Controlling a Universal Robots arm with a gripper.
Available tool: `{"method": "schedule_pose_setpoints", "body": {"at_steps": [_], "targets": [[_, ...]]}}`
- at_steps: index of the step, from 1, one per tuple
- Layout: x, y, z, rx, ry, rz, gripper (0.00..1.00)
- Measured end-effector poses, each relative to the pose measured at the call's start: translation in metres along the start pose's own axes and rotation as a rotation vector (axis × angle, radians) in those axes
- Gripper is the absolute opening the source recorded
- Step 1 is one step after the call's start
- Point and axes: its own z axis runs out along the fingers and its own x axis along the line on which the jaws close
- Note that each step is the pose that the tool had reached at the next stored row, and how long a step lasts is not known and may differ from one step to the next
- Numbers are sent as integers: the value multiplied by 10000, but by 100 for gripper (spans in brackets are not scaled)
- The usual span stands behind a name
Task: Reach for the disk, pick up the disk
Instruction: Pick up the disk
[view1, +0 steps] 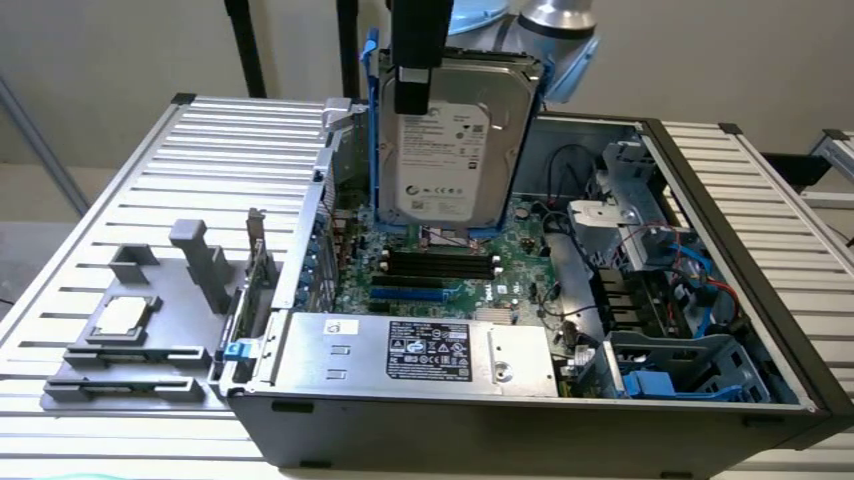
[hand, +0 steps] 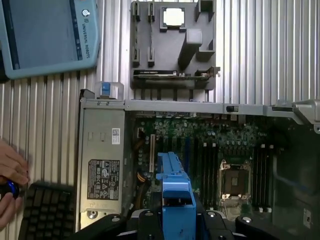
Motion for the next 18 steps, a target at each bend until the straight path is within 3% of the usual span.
{"method": "schedule_pose_setpoints", "body": {"at_steps": [18], "targets": [[307,-806,-22,0,-1,1,33]]}}
